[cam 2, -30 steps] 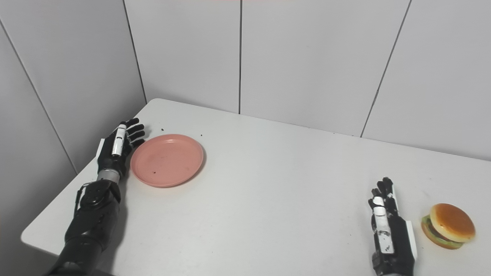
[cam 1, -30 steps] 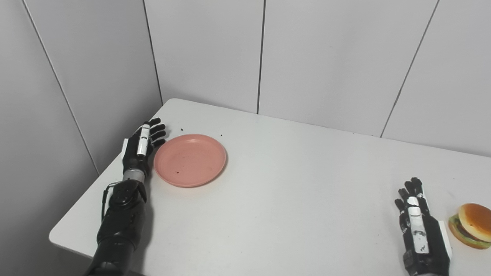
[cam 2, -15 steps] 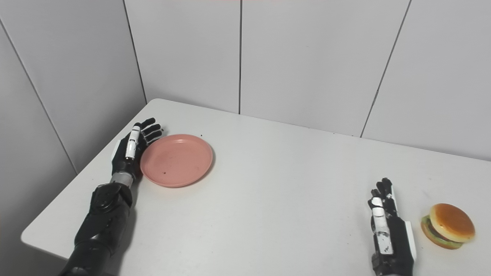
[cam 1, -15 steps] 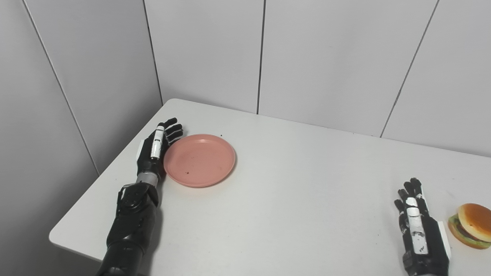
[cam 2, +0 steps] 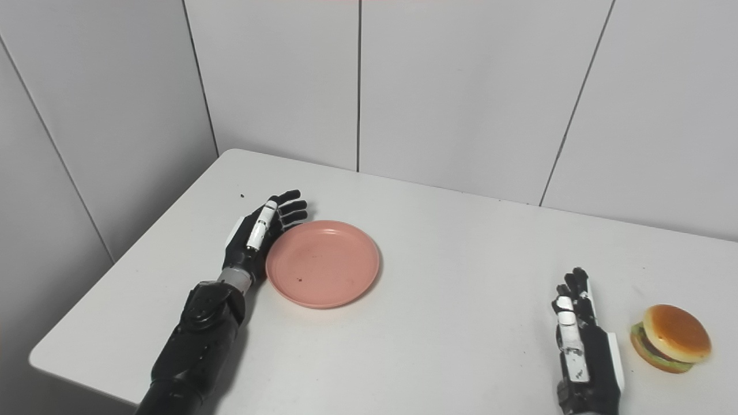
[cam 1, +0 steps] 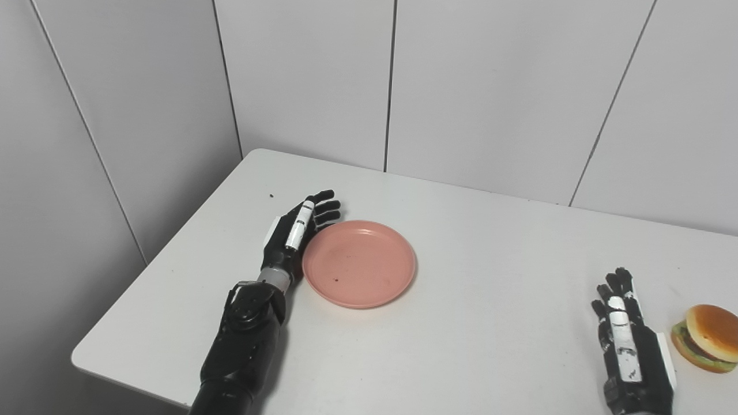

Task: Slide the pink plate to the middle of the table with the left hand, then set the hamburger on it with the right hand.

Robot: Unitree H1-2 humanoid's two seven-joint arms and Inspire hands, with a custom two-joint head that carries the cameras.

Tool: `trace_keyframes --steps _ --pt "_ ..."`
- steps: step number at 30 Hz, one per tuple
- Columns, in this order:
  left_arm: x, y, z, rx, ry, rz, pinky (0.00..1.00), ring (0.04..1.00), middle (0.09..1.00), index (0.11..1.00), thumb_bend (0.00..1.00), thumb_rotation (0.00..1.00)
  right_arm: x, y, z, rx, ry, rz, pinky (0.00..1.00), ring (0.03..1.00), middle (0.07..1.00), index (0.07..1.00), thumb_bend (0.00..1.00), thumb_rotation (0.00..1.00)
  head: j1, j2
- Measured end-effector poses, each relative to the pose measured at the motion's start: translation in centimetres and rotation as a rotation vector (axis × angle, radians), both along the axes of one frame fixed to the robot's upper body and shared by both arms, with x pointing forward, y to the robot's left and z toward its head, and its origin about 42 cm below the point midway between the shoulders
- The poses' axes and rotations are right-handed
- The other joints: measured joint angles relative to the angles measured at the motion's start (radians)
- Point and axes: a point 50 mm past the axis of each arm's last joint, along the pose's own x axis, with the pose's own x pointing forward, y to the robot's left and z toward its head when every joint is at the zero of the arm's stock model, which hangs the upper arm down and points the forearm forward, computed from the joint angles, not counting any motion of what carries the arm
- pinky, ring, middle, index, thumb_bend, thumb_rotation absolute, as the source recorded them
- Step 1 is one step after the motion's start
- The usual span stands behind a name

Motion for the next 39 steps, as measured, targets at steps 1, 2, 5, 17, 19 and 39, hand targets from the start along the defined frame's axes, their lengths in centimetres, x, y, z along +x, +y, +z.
trace_keyframes --steps 1,2,5,17,19,39 --pt "0.0 -0.3 0.1 0.016 0.008 -0.012 0.73 0.769 0.757 0.731 0.27 0.83 0.0 0.1 0.0 0.001 0.001 0.0 1.0 1.0 1.0 1.0 0.56 0.77 -0.018 0.005" --pt "0.0 -0.5 0.1 0.024 0.012 -0.021 0.73 0.766 0.756 0.73 0.26 0.85 0.1 0.1 0.0 0.002 0.002 -0.001 1.0 1.0 1.0 1.0 0.56 0.76 -0.019 0.005" --pt "-0.2 -1.7 0.0 0.029 0.01 -0.044 0.73 0.762 0.747 0.716 0.24 0.89 0.1 0.3 -0.1 -0.001 0.003 0.0 1.0 1.0 1.0 1.0 0.53 0.78 -0.066 0.02" --pt "-0.7 -6.1 -0.1 0.055 0.023 -0.134 0.7 0.752 0.743 0.703 0.21 0.73 -0.4 2.0 0.0 -0.076 -0.001 -0.007 0.96 0.971 1.0 1.0 0.47 0.79 -0.308 0.074" --pt "-0.7 -6.5 -0.1 0.056 0.022 -0.13 0.73 0.769 0.753 0.709 0.19 0.79 -0.5 2.4 0.0 -0.084 0.0 -0.012 0.97 0.967 1.0 1.0 0.52 0.79 -0.315 0.074" --pt "-3.9 -14.8 -0.8 -0.07 -0.01 -0.307 0.81 0.825 0.798 0.761 0.25 0.95 0.2 4.4 -0.1 -0.092 0.017 -0.006 1.0 0.99 1.0 1.0 0.6 0.84 -0.408 0.104"
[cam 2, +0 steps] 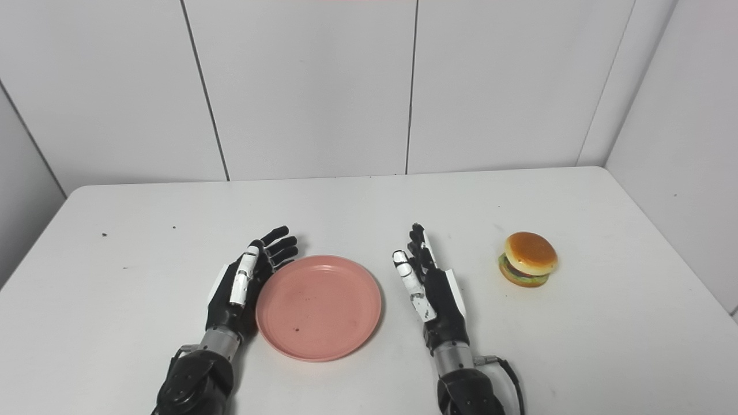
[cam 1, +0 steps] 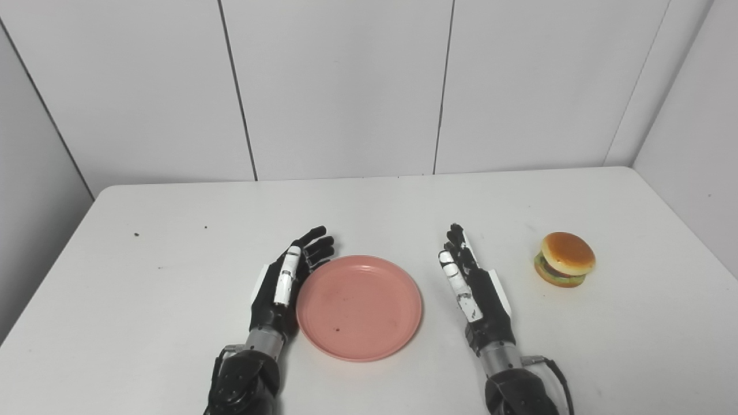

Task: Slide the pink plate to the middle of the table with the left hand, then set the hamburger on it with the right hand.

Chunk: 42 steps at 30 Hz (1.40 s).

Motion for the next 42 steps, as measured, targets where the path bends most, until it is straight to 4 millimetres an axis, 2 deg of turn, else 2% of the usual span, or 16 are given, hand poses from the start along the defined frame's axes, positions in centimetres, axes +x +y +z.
trace_keyframes --steps 6,11,14,19,25,30,38,42 --pt "-0.8 -1.2 -0.1 -0.001 -0.024 -0.015 0.8 0.828 0.807 0.769 0.23 1.0 0.0 -0.4 -0.1 -0.008 0.006 -0.003 1.0 0.99 1.0 1.0 0.59 0.83 0.057 -0.002" --pt "-0.9 -2.2 -0.1 -0.024 -0.034 -0.013 0.8 0.819 0.8 0.762 0.23 0.96 0.0 -0.9 -0.1 -0.014 0.017 -0.006 0.99 0.977 1.0 1.0 0.61 0.81 0.08 -0.005" --pt "-0.9 -2.5 -0.3 -0.011 -0.042 -0.011 0.82 0.835 0.815 0.777 0.22 0.97 0.0 -1.0 -0.2 -0.012 0.017 -0.008 0.98 0.972 1.0 1.0 0.6 0.8 0.086 -0.003" --pt "-0.9 -2.5 -0.3 0.023 -0.048 0.031 0.94 0.909 0.891 0.87 0.25 1.0 0.0 -1.2 -0.2 -0.016 0.017 0.001 0.97 0.972 1.0 1.0 0.56 0.81 0.087 -0.003" --pt "-0.7 -2.5 -0.2 0.012 -0.081 0.107 1.0 0.969 0.945 0.914 0.23 1.0 0.0 -1.3 -0.2 -0.015 0.018 0.001 0.99 0.982 1.0 1.0 0.56 0.81 0.087 0.0" --pt "-0.4 -2.6 -0.1 0.004 -0.104 0.119 1.0 0.997 0.967 0.943 0.21 1.0 -0.1 -1.3 -0.2 -0.012 0.019 0.001 0.98 0.978 1.0 1.0 0.56 0.81 0.084 0.002" --pt "-0.6 -2.5 -0.1 -0.002 -0.109 0.129 1.0 1.0 1.0 0.986 0.26 1.0 -0.1 -1.3 -0.2 -0.019 0.018 -0.002 0.99 0.976 1.0 1.0 0.59 0.82 0.071 0.002" --pt "-0.7 -2.4 -0.1 -0.004 -0.105 0.127 1.0 1.0 0.997 0.98 0.23 1.0 0.0 -1.4 -0.2 -0.028 0.016 -0.015 0.98 0.972 0.999 1.0 0.59 0.82 0.051 0.003"
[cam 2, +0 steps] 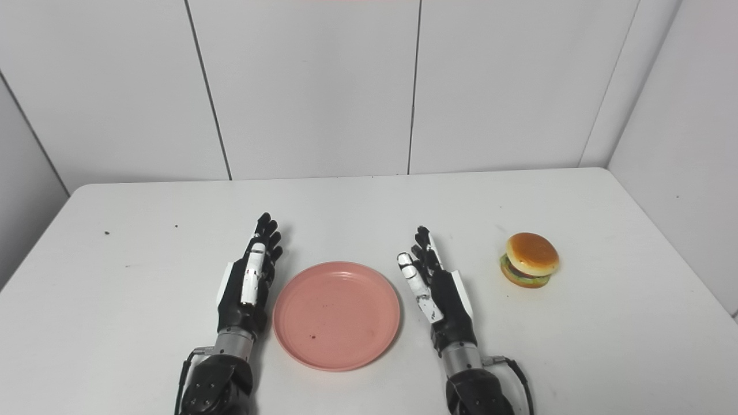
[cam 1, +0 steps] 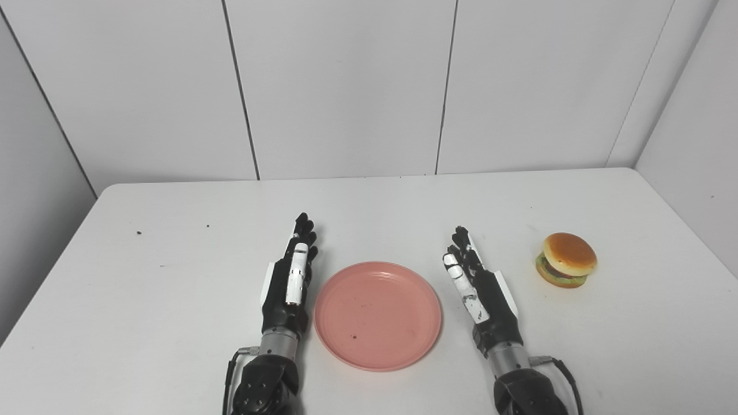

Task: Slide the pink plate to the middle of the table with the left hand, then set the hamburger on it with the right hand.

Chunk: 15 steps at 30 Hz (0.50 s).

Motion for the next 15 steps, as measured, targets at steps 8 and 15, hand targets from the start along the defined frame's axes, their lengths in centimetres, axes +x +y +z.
trace_keyframes --steps 8,15 --pt "-0.4 0.2 0.1 0.008 0.001 -0.037 1.0 0.999 0.987 0.97 0.23 1.0 0.5 -1.9 1.4 -0.034 -0.051 -0.065 0.97 0.953 0.964 0.964 0.61 0.8 -0.052 0.0" --pt "-1.8 1.4 -0.1 0.026 0.054 -0.047 1.0 0.998 0.982 0.963 0.24 1.0 1.8 -4.5 4.9 -0.191 -0.173 -0.116 0.89 0.917 0.934 0.936 0.58 0.75 -0.107 -0.002"
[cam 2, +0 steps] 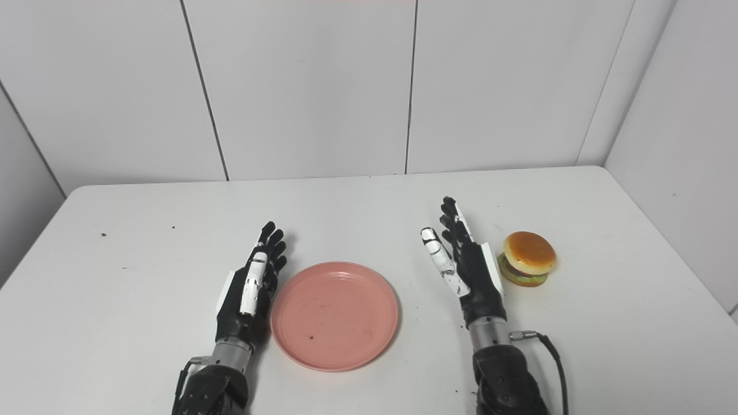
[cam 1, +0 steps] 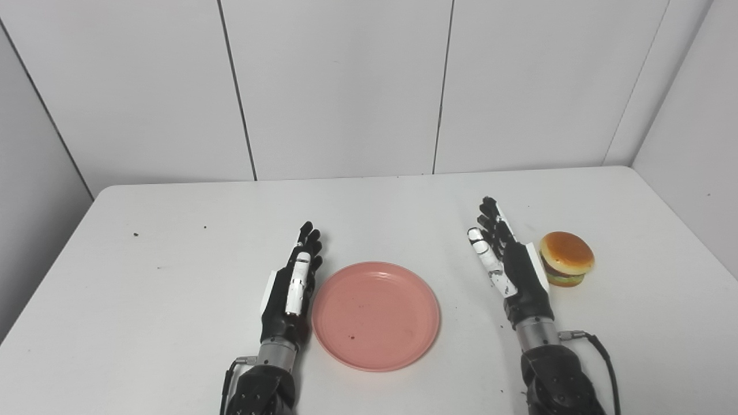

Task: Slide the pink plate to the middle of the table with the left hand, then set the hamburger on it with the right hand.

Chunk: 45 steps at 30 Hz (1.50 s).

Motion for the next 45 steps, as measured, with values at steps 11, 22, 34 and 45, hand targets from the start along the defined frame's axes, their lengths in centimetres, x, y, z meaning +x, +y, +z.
trace_keyframes --steps 11,22,34,45 --pt "-0.2 2.1 -0.1 0.043 0.006 -0.051 1.0 0.99 0.973 0.955 0.26 1.0 0.7 -4.4 4.3 -0.334 -0.088 -0.071 0.79 0.854 0.873 0.883 0.68 0.62 -0.153 -0.015" --pt "0.1 2.9 -0.1 0.038 0.006 -0.059 0.99 0.978 0.965 0.948 0.26 1.0 1.3 -9.8 7.1 -0.64 0.038 -0.176 0.8 0.875 0.892 0.883 0.74 0.5 -0.183 -0.025" --pt "0.6 3.0 -0.4 0.033 0.008 -0.062 1.0 0.981 0.963 0.939 0.25 1.0 2.5 -13.5 6.7 -0.786 0.216 -0.196 0.75 0.848 0.864 0.848 0.82 0.4 -0.184 -0.032" --pt "0.7 3.1 -0.4 0.027 0.007 -0.05 0.99 0.968 0.951 0.93 0.26 1.0 2.6 -14.6 5.9 -0.895 0.333 -0.173 0.77 0.847 0.87 0.868 0.82 0.39 -0.183 -0.032"
